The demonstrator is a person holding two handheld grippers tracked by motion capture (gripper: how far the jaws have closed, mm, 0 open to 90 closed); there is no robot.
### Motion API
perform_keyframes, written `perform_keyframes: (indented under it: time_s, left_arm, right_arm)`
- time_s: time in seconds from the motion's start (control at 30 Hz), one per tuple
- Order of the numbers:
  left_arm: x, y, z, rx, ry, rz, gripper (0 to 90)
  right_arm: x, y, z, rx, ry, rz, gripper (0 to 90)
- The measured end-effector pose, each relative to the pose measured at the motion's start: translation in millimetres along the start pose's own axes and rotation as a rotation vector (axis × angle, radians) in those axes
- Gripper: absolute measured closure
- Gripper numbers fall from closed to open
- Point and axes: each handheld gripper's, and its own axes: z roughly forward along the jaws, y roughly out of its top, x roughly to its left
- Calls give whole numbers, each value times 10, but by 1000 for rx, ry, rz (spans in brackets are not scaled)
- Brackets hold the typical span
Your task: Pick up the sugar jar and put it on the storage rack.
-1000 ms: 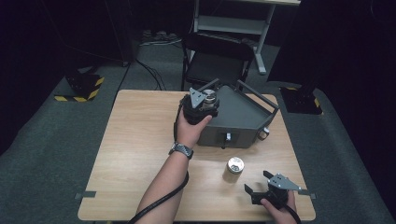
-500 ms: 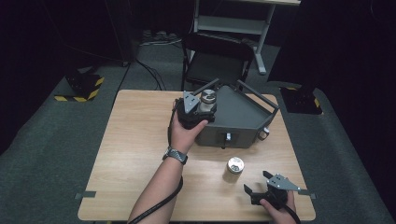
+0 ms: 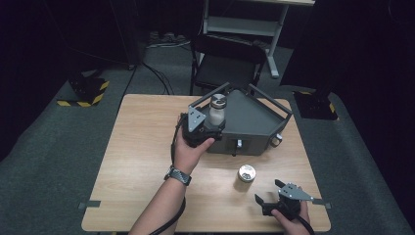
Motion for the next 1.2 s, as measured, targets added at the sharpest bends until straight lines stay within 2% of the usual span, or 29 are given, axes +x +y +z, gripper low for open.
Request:
perform_keyframes:
  time_s: [0.27,0.3,0.37,0.43,0.6,0.73,0.93,1.2]
  left_arm:
    - [-8,-79,-162,18,-27,-4,5]
    - [-10,-90,-182,21,-29,0,5]
    - [-31,-116,-219,29,-30,32,5]
    - [-24,-160,-254,26,-44,29,5]
    - [-53,-230,-328,45,-47,43,5]
    - [-47,-285,-410,46,-54,31,5]
    - [-61,-368,-524,66,-64,36,5]
    - [-144,-545,-693,90,-78,43,5]
  right_arm:
    - [-13,17,9,9,10,-4,4]
    - [-13,17,9,9,10,-4,4]
    - [-8,18,9,9,9,-7,4]
    - [-1,17,9,9,6,-9,4]
    - [4,12,6,7,4,-10,4]
    - [2,15,7,8,5,-11,4]
    - [7,13,6,7,4,-12,4]
    - [5,22,11,12,6,-15,4]
